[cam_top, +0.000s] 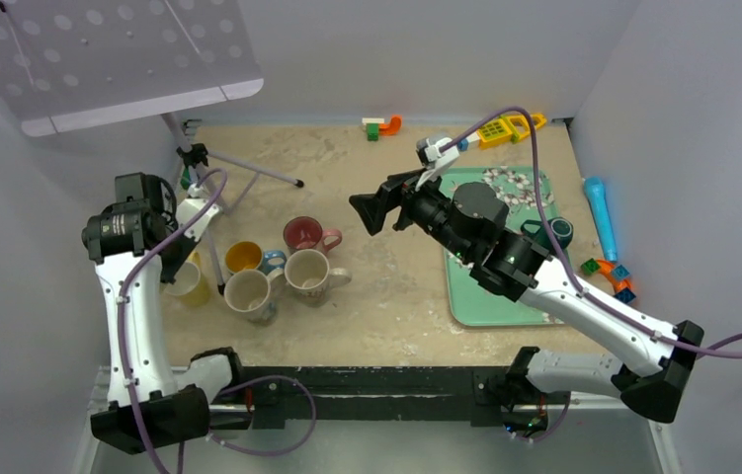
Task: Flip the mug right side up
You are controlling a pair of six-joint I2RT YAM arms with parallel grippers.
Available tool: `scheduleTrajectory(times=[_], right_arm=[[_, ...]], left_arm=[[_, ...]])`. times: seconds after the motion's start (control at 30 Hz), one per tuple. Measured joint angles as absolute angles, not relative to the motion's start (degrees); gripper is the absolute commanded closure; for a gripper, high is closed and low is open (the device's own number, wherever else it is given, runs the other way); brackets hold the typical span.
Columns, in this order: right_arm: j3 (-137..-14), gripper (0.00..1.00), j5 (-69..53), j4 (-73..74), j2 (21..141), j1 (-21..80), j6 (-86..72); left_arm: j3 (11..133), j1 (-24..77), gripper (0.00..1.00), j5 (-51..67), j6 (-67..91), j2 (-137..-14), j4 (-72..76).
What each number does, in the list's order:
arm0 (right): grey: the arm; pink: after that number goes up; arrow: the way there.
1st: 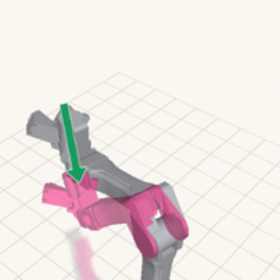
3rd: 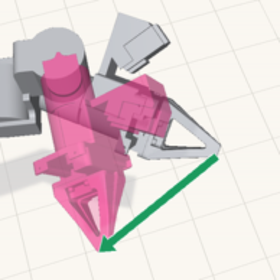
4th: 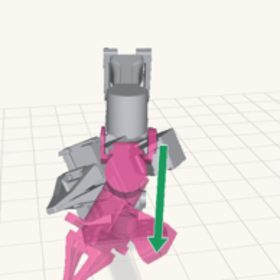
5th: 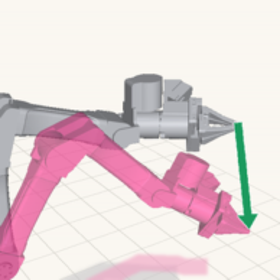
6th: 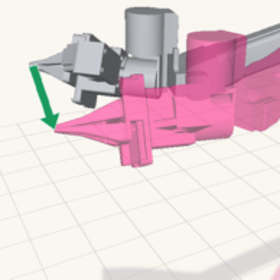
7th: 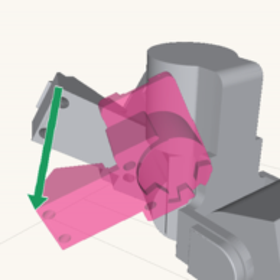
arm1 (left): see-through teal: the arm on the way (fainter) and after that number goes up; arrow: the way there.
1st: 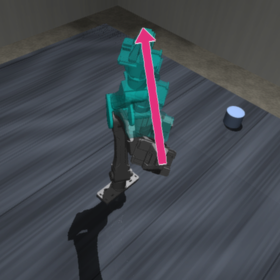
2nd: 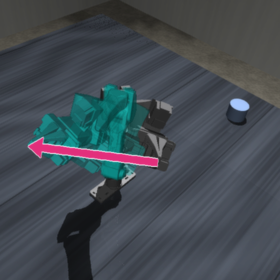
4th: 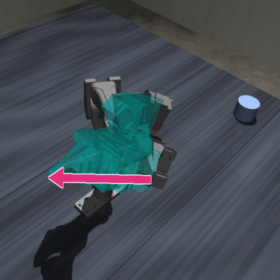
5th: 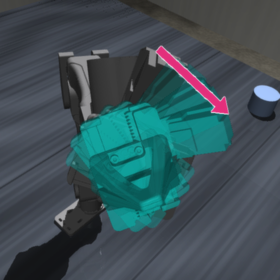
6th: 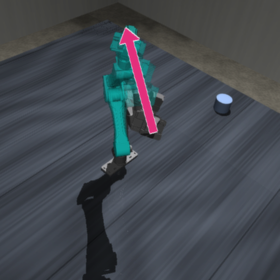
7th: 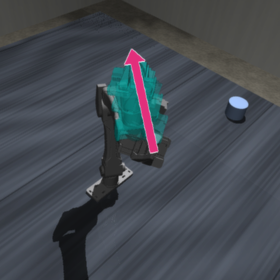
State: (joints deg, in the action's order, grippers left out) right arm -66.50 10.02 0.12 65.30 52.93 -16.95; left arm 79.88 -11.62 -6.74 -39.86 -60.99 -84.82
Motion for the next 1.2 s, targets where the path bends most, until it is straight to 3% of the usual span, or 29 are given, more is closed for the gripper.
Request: scheduleTrajectory(times=[0.27, 0.6, 0.93, 0.97, 1.03, 1.07, 1.2], right_arm=[[-65.14, 0.01, 11.05, 0.1, 63.72, 52.93, -16.03], [-65.08, 0.01, 11.05, 0.05, 63.72, 52.93, -15.11], [-65.08, 0.01, 11.05, 0.03, 63.72, 52.93, -14.81], [-65.08, 0.01, 11.05, 0.03, 63.72, 52.93, -14.76], [-65.08, 0.01, 11.05, 0.03, 63.72, 52.93, -14.7], [-65.08, 0.01, 11.05, 0.03, 63.72, 52.93, -14.68], [-65.08, 0.01, 11.07, 0.03, 63.7, 52.93, -14.48]], left_arm=[[70.35, -27.7, 1.0, -1.85, -47.18, -63.29, -82.15], [59.66, -39.9, 1.0, 4.99, -51.66, -66.96, -75.55], [49.34, -42.41, 1.0, 10.24, -51.59, -67.79, -67.68], [49.25, -42.61, 0.97, 10.33, -51.59, -67.57, -67.42], [48.66, -42.92, 0.81, 10.72, -51.64, -66.76, -66.94], [48.23, -43.0, 0.79, 10.9, -51.68, -66.15, -66.81], [46.44, -43.07, 0.89, 11.75, -52.12, -63.64, -66.48]])
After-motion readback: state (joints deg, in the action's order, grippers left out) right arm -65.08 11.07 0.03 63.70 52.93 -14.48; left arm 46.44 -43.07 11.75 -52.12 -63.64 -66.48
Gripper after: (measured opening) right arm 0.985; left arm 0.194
